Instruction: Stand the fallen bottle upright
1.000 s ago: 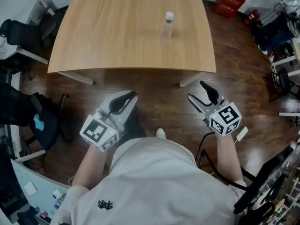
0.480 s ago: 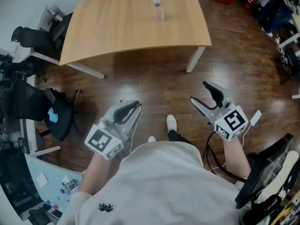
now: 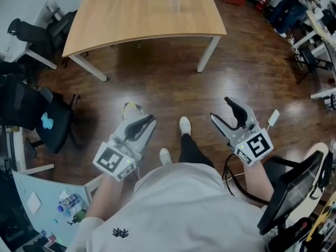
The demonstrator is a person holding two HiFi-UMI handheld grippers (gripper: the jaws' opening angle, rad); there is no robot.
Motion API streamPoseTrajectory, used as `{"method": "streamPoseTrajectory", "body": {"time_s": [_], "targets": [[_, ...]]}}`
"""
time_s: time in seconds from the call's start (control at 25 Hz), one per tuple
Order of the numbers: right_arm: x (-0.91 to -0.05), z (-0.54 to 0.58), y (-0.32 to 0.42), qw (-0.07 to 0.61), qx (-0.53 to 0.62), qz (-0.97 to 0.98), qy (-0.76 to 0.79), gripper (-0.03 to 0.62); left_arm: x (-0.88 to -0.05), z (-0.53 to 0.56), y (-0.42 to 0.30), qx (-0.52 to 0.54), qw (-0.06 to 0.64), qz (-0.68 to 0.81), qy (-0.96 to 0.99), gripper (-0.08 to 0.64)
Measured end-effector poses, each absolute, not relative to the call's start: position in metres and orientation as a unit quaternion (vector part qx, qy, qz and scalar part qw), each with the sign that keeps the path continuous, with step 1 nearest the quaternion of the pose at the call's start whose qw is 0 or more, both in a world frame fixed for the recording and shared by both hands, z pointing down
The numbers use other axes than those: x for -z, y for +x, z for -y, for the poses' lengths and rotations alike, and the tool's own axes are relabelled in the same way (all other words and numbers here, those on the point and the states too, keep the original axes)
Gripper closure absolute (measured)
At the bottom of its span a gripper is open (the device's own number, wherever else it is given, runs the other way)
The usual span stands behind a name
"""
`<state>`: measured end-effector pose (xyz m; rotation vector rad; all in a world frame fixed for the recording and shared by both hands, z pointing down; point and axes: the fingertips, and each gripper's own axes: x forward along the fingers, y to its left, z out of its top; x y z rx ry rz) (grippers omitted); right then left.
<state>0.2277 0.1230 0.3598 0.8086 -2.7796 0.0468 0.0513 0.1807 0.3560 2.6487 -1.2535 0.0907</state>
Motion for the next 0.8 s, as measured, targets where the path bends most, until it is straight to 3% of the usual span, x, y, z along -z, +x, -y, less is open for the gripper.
{"method": "streamPoseTrajectory", "body": {"time_s": [0.16,0.48,0.8], "targets": [[-0.358,-0.165,0.224,0.132,-0.027,0.946,0.294,0.322,-0.366,-0.212,0.046,-0.023,0.123,0.416,0.901,0.526],[-0.348,-0.188,0.217,0.134,0.002,0.945,0.297,0.332,-0.356,-0.236,0.048,-0.015,0.097,0.403,0.91,0.526],[-0.344,-0.198,0.24,0.128,0.016,0.953,0.274,0.344,-0.355,-0.247,0.089,-0.011,0.098,0.411,0.906,0.526]]}}
